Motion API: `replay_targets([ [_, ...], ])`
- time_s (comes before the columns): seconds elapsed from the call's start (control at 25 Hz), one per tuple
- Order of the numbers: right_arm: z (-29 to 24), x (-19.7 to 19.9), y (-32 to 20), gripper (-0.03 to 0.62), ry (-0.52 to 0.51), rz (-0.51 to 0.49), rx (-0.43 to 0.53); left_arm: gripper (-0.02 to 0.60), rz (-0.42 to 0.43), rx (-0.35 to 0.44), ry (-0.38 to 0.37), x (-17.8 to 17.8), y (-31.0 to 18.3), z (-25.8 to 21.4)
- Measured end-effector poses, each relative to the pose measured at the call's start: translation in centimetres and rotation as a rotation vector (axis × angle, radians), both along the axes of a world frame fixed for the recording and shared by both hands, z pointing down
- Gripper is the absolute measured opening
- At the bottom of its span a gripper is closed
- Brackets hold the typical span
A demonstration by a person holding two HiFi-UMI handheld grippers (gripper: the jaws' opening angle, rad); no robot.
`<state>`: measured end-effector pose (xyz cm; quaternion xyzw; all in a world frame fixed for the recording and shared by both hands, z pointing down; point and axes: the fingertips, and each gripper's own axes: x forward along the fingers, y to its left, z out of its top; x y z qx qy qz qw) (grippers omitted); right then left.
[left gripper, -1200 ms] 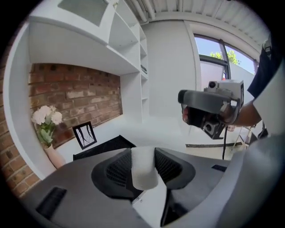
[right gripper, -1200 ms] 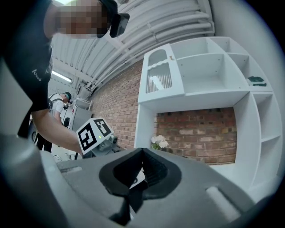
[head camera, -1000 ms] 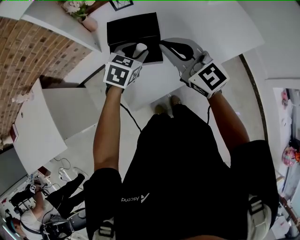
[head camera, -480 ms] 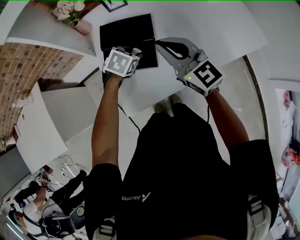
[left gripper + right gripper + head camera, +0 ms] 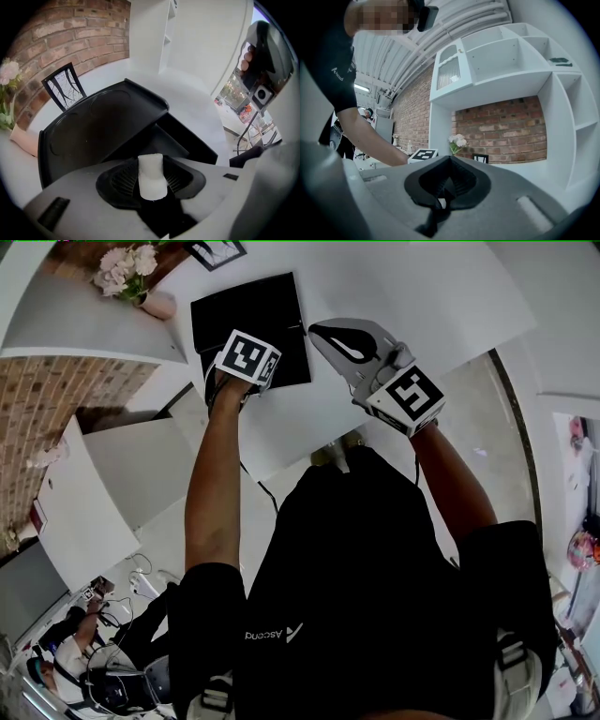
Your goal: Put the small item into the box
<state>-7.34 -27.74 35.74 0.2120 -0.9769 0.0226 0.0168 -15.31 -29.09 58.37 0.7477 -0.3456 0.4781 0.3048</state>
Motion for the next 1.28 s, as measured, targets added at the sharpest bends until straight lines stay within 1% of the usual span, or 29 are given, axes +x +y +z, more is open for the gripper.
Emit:
replay_targets([
  [0.16, 0.2, 0.3, -0.3, 0.002, -0.001, 0.011, -0.003, 0.167, -0.010, -0.020, -0.005, 0.1, -0.1, 0.9],
  [0.4, 1.0, 0.8, -0.3, 0.002, 0.005, 0.022, -0.020, 0.180, -0.021, -0.014, 0.007, 0.5, -0.3, 1.4],
  [0.68, 1.5, 1.2, -0.4, 0.002, 0.006, 0.029, -0.034, 0.210, -0.042, 0.031, 0.028, 0.4, -0.3, 0.6],
  [0.88, 1.6, 1.1, -0.1, 0.002, 0.008, 0.021, -0.034, 0.212, -0.045, 0.065, 0.050, 0.3, 0.2, -0.9],
  [1.0, 1.6, 0.7, 0.0, 0.002, 0.010, 0.011, -0.036, 0.212, -0.055, 0.093, 0.069, 0.1, 0.5, -1.9],
  [1.12, 1.5, 0.5, 0.1, 0.002, 0.009, 0.003, -0.035, 0.212, -0.072, 0.137, 0.085, -0.1, 0.5, -3.6],
  [1.2, 1.5, 0.4, 0.1, 0.002, 0.009, -0.002, -0.032, 0.212, -0.089, 0.182, 0.106, -0.1, 0.4, -5.0],
  [1.28, 1.5, 0.1, 0.3, 0.002, 0.010, -0.008, -0.029, 0.212, -0.110, 0.246, 0.137, -0.2, 0.1, -6.4],
])
